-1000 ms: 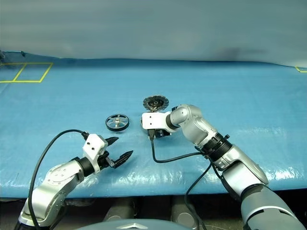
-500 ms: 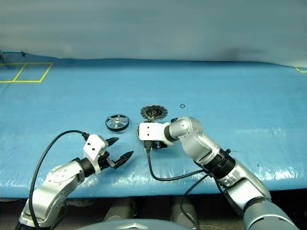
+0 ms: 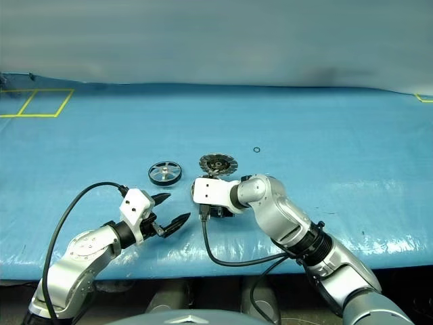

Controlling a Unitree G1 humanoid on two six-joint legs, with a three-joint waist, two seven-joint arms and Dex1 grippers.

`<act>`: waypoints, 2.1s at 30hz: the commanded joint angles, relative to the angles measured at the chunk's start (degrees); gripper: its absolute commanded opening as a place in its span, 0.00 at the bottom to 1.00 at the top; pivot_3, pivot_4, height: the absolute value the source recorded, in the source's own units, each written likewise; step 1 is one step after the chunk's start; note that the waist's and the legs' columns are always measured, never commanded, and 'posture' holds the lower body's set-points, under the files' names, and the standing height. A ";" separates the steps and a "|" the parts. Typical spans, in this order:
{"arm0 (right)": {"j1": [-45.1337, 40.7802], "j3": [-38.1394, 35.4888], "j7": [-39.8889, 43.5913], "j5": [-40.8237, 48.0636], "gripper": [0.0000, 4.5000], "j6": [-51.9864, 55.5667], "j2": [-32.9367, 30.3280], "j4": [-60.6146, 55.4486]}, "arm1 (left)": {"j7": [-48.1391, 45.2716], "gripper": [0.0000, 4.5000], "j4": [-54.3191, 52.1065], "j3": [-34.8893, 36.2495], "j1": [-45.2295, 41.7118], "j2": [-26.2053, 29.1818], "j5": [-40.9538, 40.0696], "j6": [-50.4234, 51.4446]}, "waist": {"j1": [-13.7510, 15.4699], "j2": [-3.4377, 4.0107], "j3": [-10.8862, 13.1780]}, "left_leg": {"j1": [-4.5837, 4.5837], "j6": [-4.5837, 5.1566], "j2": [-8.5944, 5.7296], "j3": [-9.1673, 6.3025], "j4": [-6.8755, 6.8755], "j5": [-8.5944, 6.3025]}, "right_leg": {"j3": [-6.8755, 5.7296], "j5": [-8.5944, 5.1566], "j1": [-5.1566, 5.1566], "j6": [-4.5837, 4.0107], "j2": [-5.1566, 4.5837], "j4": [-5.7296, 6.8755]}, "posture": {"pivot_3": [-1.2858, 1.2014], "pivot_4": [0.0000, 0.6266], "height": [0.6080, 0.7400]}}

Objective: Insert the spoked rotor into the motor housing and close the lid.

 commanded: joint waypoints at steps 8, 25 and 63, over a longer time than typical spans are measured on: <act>-3.18 -1.84 -0.99 0.70 0.99 0.76 -0.80 -4.74 | -0.01 1.00 -1.28 0.45 0.39 -0.30 -0.21 -1.11 | 0.01 0.00 0.00 | -0.01 -0.01 0.00 0.01 0.01 0.00 | 0.00 0.00 0.00 0.00 0.00 0.00 | 0.52 0.24 1.00; 13.38 -24.88 -0.82 17.37 0.99 9.58 -10.65 -23.00 | -1.48 1.00 -1.12 0.91 -0.57 1.04 -0.66 -0.63 | 0.90 -0.01 0.01 | -0.10 0.00 0.00 0.01 0.02 -0.02 | -0.01 -0.08 -0.03 -0.13 -0.02 -0.06 | 0.52 0.24 1.00; -7.51 -45.27 -53.60 17.98 0.99 -32.64 22.02 54.57 | -2.55 1.00 -2.53 1.09 -0.89 1.70 -0.92 -0.09 | -1.07 0.02 -0.01 | 0.09 -0.01 0.23 0.25 -0.05 0.02 | 0.09 0.31 -0.02 -0.48 0.22 0.00 | 0.52 0.24 1.00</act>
